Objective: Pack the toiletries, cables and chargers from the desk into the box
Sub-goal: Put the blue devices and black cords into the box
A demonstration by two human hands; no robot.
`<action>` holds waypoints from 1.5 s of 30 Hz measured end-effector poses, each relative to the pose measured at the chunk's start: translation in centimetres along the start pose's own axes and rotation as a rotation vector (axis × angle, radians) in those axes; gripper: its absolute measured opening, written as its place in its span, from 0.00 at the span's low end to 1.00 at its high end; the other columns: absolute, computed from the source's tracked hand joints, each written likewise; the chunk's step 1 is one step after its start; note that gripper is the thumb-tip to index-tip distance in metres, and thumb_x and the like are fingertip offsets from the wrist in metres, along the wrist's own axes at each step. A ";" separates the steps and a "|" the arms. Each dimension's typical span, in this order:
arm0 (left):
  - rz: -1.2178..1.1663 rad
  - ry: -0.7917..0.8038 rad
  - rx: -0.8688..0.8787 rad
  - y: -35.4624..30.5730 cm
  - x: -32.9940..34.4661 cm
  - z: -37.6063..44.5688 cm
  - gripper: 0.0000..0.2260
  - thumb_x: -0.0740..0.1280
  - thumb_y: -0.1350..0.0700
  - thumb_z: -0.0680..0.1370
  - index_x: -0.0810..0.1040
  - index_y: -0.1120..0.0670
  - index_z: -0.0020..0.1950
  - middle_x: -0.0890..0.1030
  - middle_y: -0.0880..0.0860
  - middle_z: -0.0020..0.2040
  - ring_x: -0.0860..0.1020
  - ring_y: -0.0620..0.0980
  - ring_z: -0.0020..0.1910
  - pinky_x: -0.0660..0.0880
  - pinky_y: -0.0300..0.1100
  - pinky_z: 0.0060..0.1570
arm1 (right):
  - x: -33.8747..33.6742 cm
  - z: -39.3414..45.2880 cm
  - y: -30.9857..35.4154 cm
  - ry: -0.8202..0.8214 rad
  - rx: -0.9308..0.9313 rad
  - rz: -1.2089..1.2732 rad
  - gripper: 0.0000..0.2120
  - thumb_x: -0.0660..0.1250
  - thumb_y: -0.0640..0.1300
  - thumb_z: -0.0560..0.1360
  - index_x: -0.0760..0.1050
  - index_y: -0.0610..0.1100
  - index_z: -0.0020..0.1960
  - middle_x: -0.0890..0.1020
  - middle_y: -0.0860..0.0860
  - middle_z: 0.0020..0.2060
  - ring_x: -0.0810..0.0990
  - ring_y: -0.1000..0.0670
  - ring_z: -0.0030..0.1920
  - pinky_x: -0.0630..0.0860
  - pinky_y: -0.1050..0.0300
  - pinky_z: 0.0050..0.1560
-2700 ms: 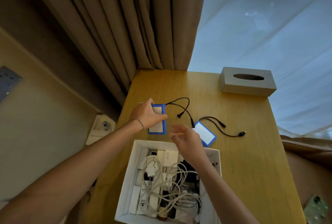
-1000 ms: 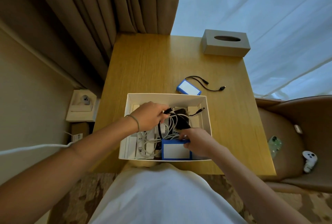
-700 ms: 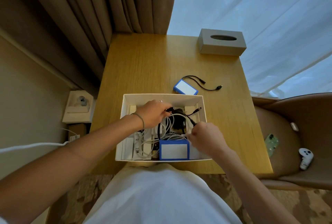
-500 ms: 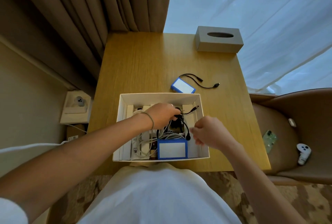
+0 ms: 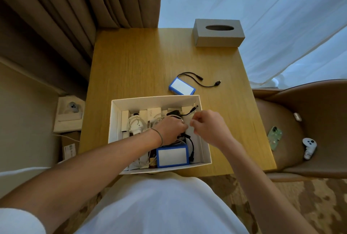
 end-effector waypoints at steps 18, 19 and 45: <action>-0.526 -0.345 -0.510 8.1 -8.0 3.3 0.08 0.65 0.59 0.79 0.83 0.50 0.52 0.82 0.47 0.40 0.79 0.46 0.37 0.79 0.47 0.41 | -3.0 14.0 -2.7 -0.145 0.102 0.278 0.04 0.68 0.44 0.76 0.81 0.51 0.44 0.85 0.54 0.41 0.81 0.57 0.39 0.76 0.61 0.36; -0.522 -0.332 -0.534 8.6 -8.2 3.8 0.09 0.65 0.59 0.79 0.83 0.50 0.51 0.82 0.47 0.40 0.79 0.47 0.37 0.79 0.47 0.41 | -2.7 15.4 -2.9 -0.089 0.112 0.211 0.04 0.69 0.45 0.75 0.81 0.50 0.48 0.86 0.54 0.44 0.82 0.56 0.41 0.79 0.58 0.39; -0.531 -0.259 -0.489 10.7 -10.1 5.5 0.40 0.74 0.59 0.74 0.57 0.37 0.77 0.61 0.44 0.75 0.73 0.45 0.62 0.79 0.46 0.53 | -6.1 18.7 -2.4 0.044 -0.265 -0.035 0.38 0.72 0.60 0.64 0.70 0.54 0.73 0.74 0.54 0.49 0.77 0.52 0.46 0.80 0.52 0.43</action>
Point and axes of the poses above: each hand's wrist, its own z-axis towards the middle knuckle, its own x-axis out of the palm, y = z × x, the point moved 1 cm from there along z, towards the middle knuckle
